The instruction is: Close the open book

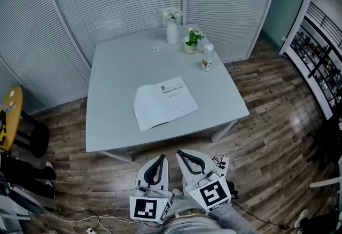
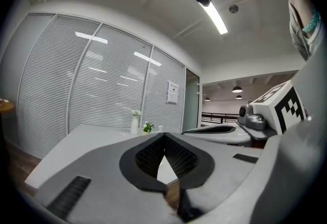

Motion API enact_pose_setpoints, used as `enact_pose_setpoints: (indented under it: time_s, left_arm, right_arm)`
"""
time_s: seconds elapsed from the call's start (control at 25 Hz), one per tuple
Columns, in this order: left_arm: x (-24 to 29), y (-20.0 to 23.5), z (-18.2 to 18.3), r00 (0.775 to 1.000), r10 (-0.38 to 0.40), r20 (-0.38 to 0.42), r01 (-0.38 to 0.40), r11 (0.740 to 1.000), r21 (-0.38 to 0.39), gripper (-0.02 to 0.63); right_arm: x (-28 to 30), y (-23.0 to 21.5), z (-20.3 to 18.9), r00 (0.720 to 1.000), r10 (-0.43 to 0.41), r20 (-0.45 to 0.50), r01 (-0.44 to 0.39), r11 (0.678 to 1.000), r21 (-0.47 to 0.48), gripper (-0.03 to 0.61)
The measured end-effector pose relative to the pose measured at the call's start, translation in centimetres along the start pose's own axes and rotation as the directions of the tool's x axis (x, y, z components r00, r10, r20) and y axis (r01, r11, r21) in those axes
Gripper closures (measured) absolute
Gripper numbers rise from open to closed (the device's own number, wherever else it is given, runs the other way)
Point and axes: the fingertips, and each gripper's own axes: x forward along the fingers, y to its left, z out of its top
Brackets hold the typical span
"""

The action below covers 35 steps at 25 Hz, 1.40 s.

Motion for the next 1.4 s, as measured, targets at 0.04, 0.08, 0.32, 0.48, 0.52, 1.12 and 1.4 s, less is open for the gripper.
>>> enact_pose_setpoints:
  time_s: [0.04, 0.08, 0.32, 0.48, 0.52, 1.12, 1.4]
  left_arm:
    - [0.6, 0.4, 0.1, 1.000, 0.004, -0.001, -0.004, 1.000, 0.001, 0.615]
    - [1.3, 0.8, 0.2, 1.000, 0.008, -0.002, -0.008, 1.000, 0.002, 0.615]
    - [6.6, 3.5, 1.1, 1.000, 0.029, -0.004, -0.029, 0.999, -0.015, 0.615]
    - [9.6, 5.1, 2.0, 0.998, 0.058, 0.005, -0.058, 0.998, -0.017, 0.615]
    - [10.3, 5.5, 2.3, 0.998, 0.065, 0.007, -0.065, 0.998, -0.019, 0.615]
    - [19.0, 7.2, 4.3, 0.988, 0.154, 0.031, -0.154, 0.988, -0.009, 0.615]
    - [22.2, 7.5, 4.4, 0.978, 0.196, 0.066, -0.195, 0.980, -0.029, 0.615]
  right_arm:
    - [0.7, -0.4, 0.0, 1.000, 0.005, 0.002, -0.005, 1.000, -0.001, 0.577]
    - [1.4, -0.9, 0.1, 1.000, 0.012, 0.005, -0.012, 1.000, -0.003, 0.577]
    - [6.1, -4.3, 1.2, 0.998, 0.055, 0.003, -0.055, 0.998, -0.014, 0.577]
    - [8.7, -6.5, 1.7, 0.997, 0.082, 0.004, -0.082, 0.997, -0.017, 0.577]
    - [9.3, -7.1, 1.9, 0.996, 0.087, 0.005, -0.087, 0.996, -0.018, 0.577]
    - [14.4, -14.5, 3.7, 0.984, 0.178, 0.028, -0.177, 0.984, -0.036, 0.577]
    - [16.1, -17.1, 3.2, 0.972, 0.235, 0.027, -0.233, 0.971, -0.057, 0.577]
